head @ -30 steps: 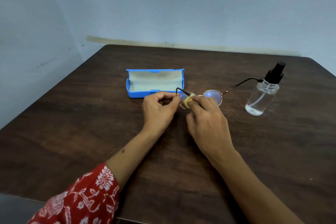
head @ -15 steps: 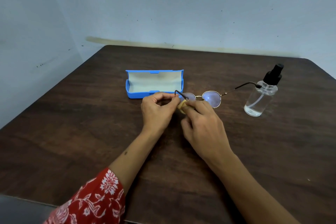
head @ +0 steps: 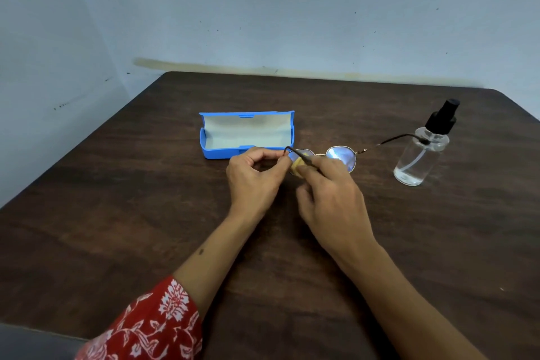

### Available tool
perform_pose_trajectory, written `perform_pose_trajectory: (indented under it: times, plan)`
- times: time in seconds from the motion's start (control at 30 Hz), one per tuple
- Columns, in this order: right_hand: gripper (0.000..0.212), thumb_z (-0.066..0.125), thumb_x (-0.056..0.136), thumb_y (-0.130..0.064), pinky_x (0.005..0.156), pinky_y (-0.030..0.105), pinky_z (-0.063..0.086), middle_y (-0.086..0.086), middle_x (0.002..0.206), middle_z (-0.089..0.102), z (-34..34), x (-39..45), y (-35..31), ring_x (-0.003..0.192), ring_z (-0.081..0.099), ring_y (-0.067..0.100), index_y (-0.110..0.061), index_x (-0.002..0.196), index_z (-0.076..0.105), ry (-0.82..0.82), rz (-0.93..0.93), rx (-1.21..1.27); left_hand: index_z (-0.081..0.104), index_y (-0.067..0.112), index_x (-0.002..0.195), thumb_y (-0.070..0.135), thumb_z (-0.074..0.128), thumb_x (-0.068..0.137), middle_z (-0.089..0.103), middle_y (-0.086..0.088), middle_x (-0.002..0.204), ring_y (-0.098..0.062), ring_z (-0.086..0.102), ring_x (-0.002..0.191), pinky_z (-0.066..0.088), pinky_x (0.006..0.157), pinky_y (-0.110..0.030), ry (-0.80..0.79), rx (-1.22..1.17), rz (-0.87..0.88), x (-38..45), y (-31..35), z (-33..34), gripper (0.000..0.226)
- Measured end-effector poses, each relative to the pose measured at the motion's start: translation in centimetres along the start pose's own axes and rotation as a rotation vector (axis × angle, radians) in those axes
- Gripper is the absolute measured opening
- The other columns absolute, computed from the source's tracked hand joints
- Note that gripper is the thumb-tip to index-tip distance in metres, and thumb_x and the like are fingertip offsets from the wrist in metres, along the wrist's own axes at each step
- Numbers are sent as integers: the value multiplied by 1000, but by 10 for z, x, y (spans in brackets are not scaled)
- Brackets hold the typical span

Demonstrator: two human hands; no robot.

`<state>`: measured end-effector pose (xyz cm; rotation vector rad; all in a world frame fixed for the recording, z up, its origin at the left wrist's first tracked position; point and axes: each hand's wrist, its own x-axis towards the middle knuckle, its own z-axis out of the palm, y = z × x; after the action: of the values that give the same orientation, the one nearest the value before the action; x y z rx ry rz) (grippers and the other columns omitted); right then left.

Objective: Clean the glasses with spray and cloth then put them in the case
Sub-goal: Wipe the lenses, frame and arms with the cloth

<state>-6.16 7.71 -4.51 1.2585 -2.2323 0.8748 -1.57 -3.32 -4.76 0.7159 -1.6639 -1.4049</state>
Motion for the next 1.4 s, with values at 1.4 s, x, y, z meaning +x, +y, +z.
perform_pose_trajectory:
  times: [1.4]
  plan:
    - [32, 45, 80, -2, 61, 31, 57, 14, 103, 67, -3, 5, 0, 92, 65, 31, 3, 102, 68, -53, -112, -53, 73, 15, 73, 3, 75, 72, 72, -6, 76, -21, 70, 77, 56, 82, -42, -28, 11, 53, 0, 2, -2, 13]
